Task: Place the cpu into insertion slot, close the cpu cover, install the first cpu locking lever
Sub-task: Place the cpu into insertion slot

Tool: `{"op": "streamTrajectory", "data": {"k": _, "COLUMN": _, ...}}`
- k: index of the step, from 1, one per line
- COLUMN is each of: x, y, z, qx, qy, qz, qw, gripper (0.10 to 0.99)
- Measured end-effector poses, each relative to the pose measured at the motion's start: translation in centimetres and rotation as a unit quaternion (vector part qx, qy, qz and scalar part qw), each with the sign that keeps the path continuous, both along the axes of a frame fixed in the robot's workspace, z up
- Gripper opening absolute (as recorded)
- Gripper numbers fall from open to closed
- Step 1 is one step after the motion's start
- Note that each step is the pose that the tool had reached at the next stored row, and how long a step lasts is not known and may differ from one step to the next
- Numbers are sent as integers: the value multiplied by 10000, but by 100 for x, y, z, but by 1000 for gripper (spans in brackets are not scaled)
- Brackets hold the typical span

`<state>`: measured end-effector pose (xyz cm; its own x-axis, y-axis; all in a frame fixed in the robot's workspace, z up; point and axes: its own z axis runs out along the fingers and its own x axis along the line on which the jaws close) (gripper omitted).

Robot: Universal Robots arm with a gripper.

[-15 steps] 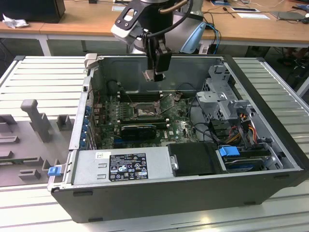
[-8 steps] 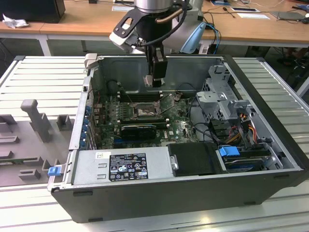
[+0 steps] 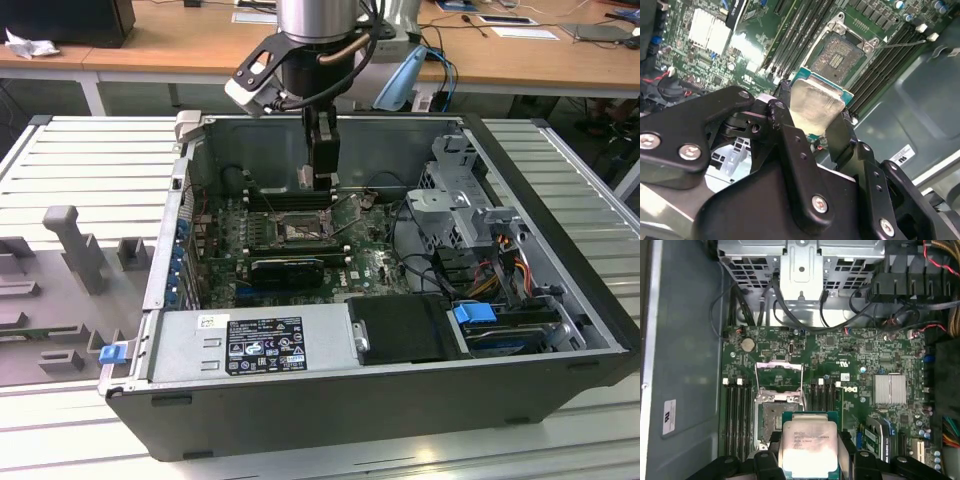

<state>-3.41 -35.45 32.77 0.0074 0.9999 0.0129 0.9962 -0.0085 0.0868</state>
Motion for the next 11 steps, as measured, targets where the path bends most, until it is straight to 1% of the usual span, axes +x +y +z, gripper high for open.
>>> {"op": "streamTrajectory", "data": {"k": 2, "x": 0, "y": 5, "z": -54, "qx": 1, "qy": 0, "qz": -89, "qw": 10000, "gripper": 525}}
{"op": "streamTrajectory", "data": {"k": 3, "x": 0, "y": 6, "z": -82, "qx": 0, "qy": -1, "qz": -31, "qw": 10000, "gripper": 525}}
{"op": "streamTrajectory", "data": {"k": 5, "x": -2, "y": 10, "z": -108, "qx": 7, "qy": -1, "qz": 78, "qw": 10000, "gripper": 525}}
{"op": "streamTrajectory", "data": {"k": 6, "x": -3, "y": 22, "z": -124, "qx": 21, "qy": 0, "qz": 124, "qw": 9999, "gripper": 525}}
{"op": "streamTrajectory", "data": {"k": 8, "x": -2, "y": 43, "z": -157, "qx": 28, "qy": -1, "qz": 132, "qw": 9999, "gripper": 525}}
{"op": "streamTrajectory", "data": {"k": 9, "x": -2, "y": 53, "z": -188, "qx": 28, "qy": -1, "qz": 132, "qw": 9999, "gripper": 525}}
{"op": "streamTrajectory", "data": {"k": 11, "x": -2, "y": 61, "z": -222, "qx": 27, "qy": -1, "qz": 133, "qw": 9999, "gripper": 525}}
